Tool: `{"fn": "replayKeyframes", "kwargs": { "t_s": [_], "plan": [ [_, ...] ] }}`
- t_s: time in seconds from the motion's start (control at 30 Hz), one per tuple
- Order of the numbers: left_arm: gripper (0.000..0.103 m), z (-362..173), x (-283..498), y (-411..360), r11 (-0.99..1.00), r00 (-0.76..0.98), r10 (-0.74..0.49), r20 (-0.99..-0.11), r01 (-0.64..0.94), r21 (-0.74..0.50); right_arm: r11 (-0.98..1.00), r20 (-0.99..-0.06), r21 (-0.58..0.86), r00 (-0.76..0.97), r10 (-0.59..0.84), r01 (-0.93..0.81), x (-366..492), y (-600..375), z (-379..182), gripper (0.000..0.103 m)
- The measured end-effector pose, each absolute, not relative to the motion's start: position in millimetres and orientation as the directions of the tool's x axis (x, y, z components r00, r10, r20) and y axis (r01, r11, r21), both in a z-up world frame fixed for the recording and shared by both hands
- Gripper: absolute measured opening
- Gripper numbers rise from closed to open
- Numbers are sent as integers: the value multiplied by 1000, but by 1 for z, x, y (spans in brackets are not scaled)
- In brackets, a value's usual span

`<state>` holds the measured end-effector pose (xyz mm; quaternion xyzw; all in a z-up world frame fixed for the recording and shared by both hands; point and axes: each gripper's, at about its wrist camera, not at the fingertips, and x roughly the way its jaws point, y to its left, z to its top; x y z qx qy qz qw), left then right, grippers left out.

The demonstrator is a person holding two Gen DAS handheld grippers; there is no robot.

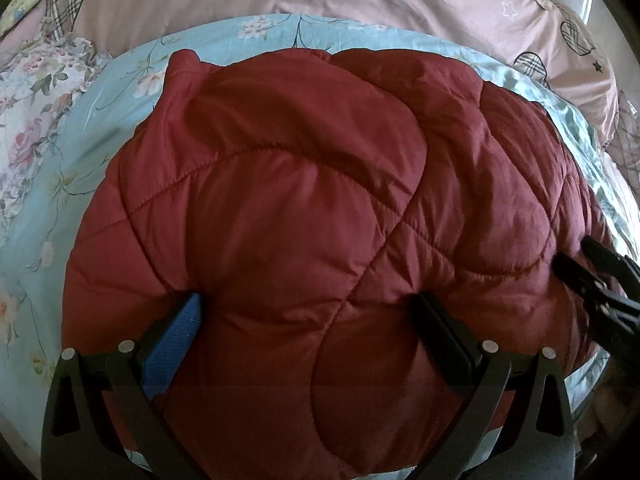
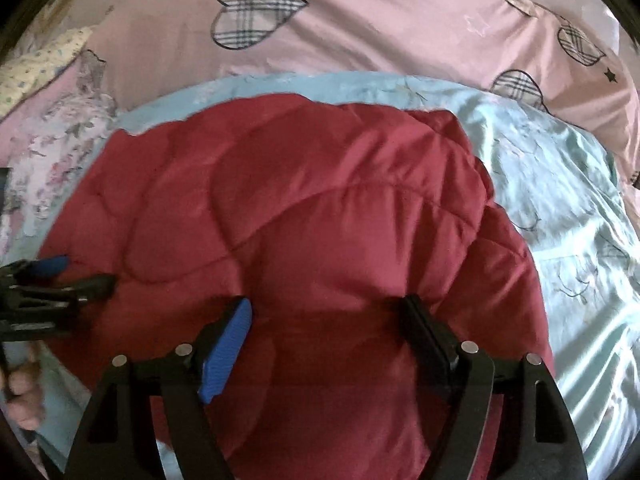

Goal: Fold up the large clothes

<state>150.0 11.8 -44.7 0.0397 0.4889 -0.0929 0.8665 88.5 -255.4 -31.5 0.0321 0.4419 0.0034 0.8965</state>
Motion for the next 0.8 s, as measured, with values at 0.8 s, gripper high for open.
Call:
{"fn": "replayKeyframes", "kwargs": {
  "t_s": [0.8],
  "plan": [
    [103, -39, 167, 47, 990, 554, -84, -828, 141, -7, 994, -783, 99, 620, 54, 38, 90, -265, -34, 78]
  ]
}}
